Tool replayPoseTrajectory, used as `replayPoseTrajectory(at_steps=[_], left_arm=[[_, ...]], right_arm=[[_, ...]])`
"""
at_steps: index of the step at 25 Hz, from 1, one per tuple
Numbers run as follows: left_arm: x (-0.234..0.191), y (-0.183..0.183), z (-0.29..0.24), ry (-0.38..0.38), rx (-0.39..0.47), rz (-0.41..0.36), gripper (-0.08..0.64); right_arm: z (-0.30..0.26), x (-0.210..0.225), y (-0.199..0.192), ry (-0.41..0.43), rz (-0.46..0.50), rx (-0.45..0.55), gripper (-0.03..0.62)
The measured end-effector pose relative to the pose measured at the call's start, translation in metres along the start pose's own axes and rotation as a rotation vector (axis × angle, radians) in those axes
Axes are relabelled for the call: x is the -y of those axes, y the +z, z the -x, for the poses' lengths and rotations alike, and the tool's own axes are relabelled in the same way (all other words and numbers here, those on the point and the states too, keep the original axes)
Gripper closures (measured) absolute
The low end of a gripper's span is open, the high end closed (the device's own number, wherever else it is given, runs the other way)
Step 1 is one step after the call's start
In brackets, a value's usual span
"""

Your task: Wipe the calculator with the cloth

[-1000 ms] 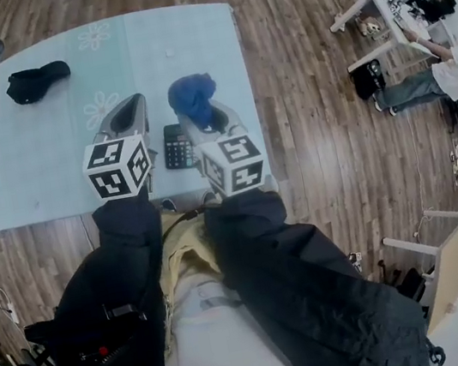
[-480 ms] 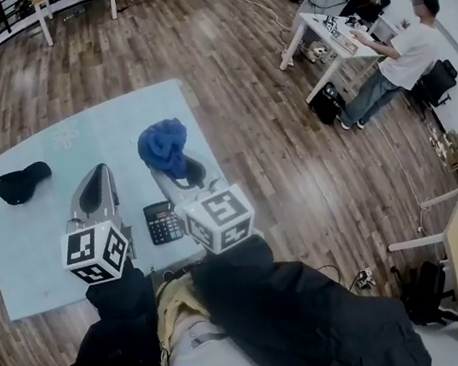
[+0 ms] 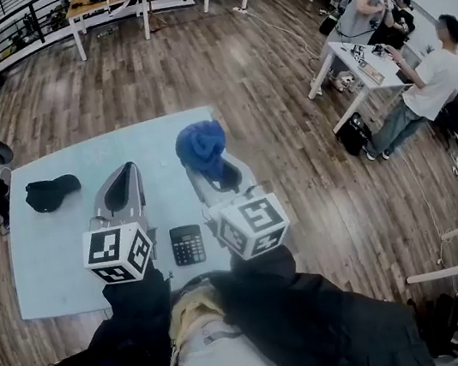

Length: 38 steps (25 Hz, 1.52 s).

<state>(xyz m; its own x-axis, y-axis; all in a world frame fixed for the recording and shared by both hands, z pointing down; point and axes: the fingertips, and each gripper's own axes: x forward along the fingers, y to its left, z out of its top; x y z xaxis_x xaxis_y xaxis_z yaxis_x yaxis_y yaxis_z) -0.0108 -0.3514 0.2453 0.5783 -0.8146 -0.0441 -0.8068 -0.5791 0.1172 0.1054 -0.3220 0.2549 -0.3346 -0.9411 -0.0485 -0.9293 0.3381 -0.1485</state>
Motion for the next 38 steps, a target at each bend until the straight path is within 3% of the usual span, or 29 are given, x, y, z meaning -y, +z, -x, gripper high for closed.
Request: replayPoseTrajectory(at_steps=[16, 22, 38], left_arm=[[-0.014, 0.008, -0.018, 0.024, 0.016, -0.011, 0.563], [-0.024, -0.003, -0.029, -0.003, -0.001, 0.0, 0.563], [-0.03, -0.011, -0.032, 0.031, -0.031, 0.04, 0.563]], right_arm=[[-0.025, 0.01, 0.018, 0.02, 0.014, 0.049, 0.44], [-0.037, 0.014, 0.013, 0.011, -0.009, 0.063, 0.44], [-0.04, 0.014, 0.012, 0.02, -0.002, 0.031, 0.442]])
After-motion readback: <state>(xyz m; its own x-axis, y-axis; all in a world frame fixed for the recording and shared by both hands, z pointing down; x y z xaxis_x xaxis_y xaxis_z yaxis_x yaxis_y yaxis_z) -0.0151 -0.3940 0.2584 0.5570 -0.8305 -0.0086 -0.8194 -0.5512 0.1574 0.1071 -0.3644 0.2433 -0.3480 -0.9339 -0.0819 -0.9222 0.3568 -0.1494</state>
